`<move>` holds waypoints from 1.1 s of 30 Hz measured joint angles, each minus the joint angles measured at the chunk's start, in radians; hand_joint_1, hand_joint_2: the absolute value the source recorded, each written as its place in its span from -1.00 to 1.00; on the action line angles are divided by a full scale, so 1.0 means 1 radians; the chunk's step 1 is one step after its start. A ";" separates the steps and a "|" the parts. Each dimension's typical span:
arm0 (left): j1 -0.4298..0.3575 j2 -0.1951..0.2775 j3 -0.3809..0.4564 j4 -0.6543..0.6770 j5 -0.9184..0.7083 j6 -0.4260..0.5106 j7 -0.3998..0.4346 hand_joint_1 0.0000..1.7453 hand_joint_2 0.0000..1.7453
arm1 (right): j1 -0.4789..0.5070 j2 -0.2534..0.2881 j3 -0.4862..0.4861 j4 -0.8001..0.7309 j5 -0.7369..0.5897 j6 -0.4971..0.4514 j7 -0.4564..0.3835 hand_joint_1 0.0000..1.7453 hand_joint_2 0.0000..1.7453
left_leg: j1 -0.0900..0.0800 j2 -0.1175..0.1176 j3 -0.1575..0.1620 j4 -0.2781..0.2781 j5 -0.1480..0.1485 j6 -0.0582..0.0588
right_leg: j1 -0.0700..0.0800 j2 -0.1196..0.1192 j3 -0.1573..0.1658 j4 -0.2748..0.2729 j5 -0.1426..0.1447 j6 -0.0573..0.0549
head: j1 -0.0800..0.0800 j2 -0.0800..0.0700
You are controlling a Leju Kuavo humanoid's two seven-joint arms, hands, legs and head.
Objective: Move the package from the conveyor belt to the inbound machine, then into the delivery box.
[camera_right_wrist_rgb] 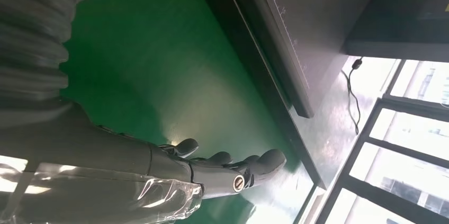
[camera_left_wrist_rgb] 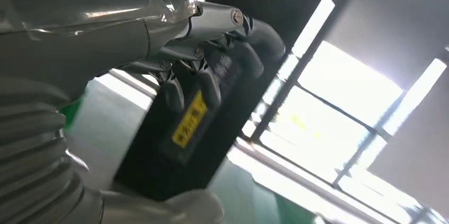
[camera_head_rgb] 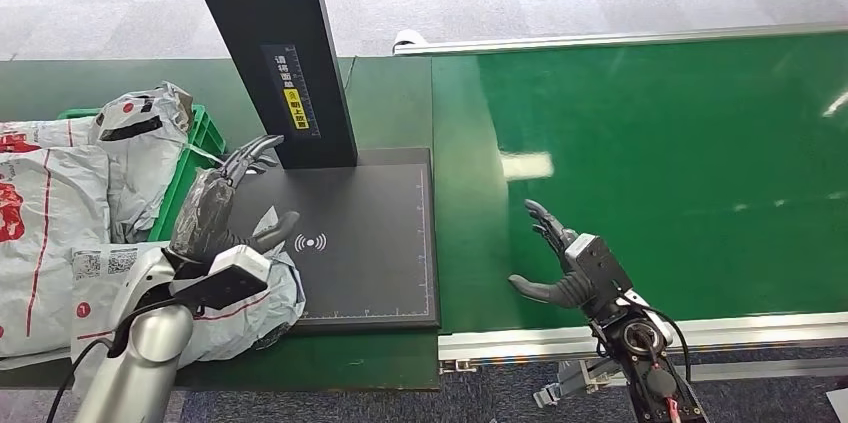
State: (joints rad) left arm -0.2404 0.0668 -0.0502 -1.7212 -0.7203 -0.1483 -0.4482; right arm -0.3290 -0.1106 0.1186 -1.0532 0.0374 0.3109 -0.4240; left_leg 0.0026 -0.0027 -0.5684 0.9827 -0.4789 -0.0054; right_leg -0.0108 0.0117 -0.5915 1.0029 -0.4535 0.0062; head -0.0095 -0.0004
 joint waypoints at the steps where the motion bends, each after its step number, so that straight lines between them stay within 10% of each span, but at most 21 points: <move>1: 0.005 0.020 0.001 0.001 0.027 -0.030 -0.017 -1.00 1.00 | -0.003 -0.002 -0.001 0.000 0.000 0.001 0.003 -1.00 1.00 | 0.000 0.000 0.000 0.000 0.000 0.000 | 0.000 0.000 0.000 0.000 0.000 0.000 | 0.000 0.000; 14: 0.086 0.120 0.113 0.019 0.015 -0.056 -0.008 -1.00 1.00 | 0.059 -0.018 -0.035 -0.048 0.005 -0.008 0.015 -1.00 1.00 | 0.000 -0.002 0.000 0.000 0.000 0.000 | 0.000 -0.001 0.000 0.000 -0.001 0.000 | 0.000 0.000; 21: 0.097 0.198 0.208 0.161 -0.087 -0.171 0.158 -1.00 1.00 | 0.074 -0.017 -0.047 -0.060 0.030 -0.008 0.030 -1.00 1.00 | 0.000 -0.001 0.001 -0.001 0.000 0.000 | 0.001 0.000 0.001 0.000 -0.001 0.000 | 0.000 0.000; 33: 0.060 0.215 0.235 0.291 -0.181 -0.157 0.249 -1.00 1.00 | 0.069 0.000 -0.047 -0.059 0.051 -0.010 0.046 -1.00 1.00 | 0.001 0.001 0.007 -0.001 -0.001 -0.001 | 0.001 0.001 0.006 0.000 -0.001 -0.001 | 0.000 0.000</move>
State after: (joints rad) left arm -0.1803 0.2814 0.1850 -1.4306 -0.9009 -0.3049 -0.1996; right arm -0.2601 -0.1110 0.0715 -1.1124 0.0885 0.3011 -0.3782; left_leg 0.0033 -0.0014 -0.5612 0.9813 -0.4800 -0.0066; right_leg -0.0099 0.0126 -0.5852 1.0032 -0.4545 0.0056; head -0.0092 -0.0004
